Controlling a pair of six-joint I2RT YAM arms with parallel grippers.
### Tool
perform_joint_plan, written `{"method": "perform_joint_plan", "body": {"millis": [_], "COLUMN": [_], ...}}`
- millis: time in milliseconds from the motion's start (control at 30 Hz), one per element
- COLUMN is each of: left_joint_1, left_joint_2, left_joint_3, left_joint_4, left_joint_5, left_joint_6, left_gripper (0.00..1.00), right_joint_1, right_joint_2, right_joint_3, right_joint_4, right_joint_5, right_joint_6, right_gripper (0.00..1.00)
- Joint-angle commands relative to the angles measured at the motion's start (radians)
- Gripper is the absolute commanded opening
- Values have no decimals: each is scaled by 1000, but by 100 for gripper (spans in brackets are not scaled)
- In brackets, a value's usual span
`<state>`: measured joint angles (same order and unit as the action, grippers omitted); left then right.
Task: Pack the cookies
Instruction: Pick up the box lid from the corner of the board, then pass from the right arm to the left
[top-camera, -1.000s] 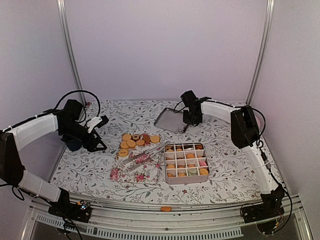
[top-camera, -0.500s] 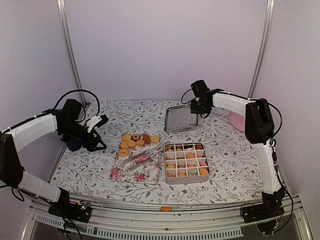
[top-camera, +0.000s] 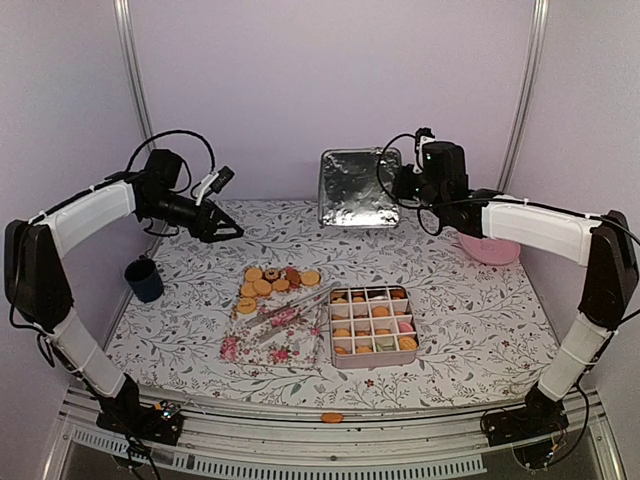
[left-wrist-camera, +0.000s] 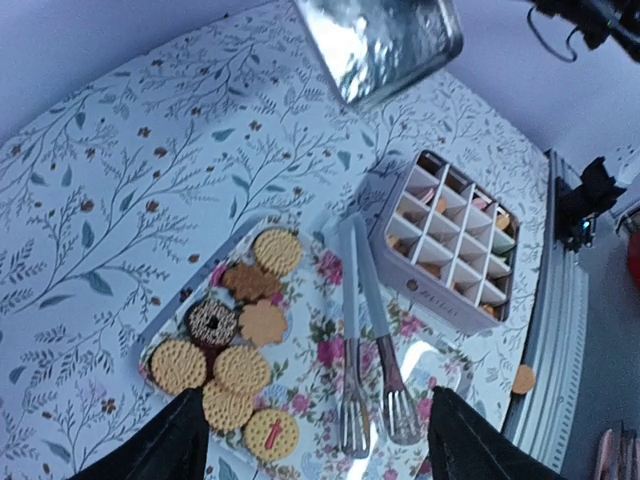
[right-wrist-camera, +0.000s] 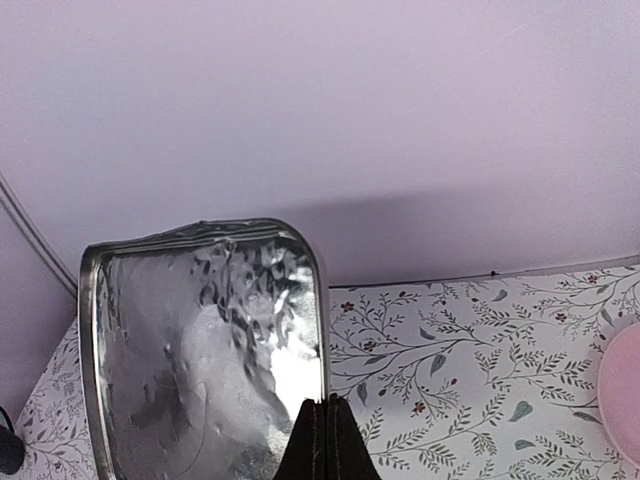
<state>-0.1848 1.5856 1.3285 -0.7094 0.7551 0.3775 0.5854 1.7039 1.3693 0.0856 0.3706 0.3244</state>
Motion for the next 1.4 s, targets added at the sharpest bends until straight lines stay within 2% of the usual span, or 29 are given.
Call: {"method": "perform_joint_plan", "body": {"millis": [0, 200, 567, 700, 1000, 1067, 1167, 1367], "left_joint_1": [-63, -118, -116, -114, -88, -88, -92, -105], "left_joint_2": [67, 117, 91, 97, 90, 92, 99, 84], "left_joint_3": [146, 228, 152, 150, 113, 110, 116, 115], "left_joint_4": [16, 24, 136, 160, 184, 186, 181, 152], "left_joint_5": [228, 312, 294, 237, 153, 186, 313, 455], "left_joint_6": [-103, -152, -230, -264, -302, -308, -312, -263], "left_gripper": [76, 70, 63, 59, 58, 60, 63, 64], "right_joint_1": [110, 228, 306, 313, 313, 313, 313, 314], "right_joint_2": [-55, -74, -70, -86, -130, -127, -115, -99], "right_joint_3": [-44, -42, -52, -58, -92, -87, -71, -51], "right_joint_4": [99, 114, 126, 122, 97, 98, 97, 87], "right_joint_5": [17, 31, 35, 61, 116, 107, 86, 74], "right_joint_6": [-11, -13, 22, 14, -19, -20, -20, -27], "right_gripper": [0, 0, 0, 0, 0, 0, 0, 0]}}
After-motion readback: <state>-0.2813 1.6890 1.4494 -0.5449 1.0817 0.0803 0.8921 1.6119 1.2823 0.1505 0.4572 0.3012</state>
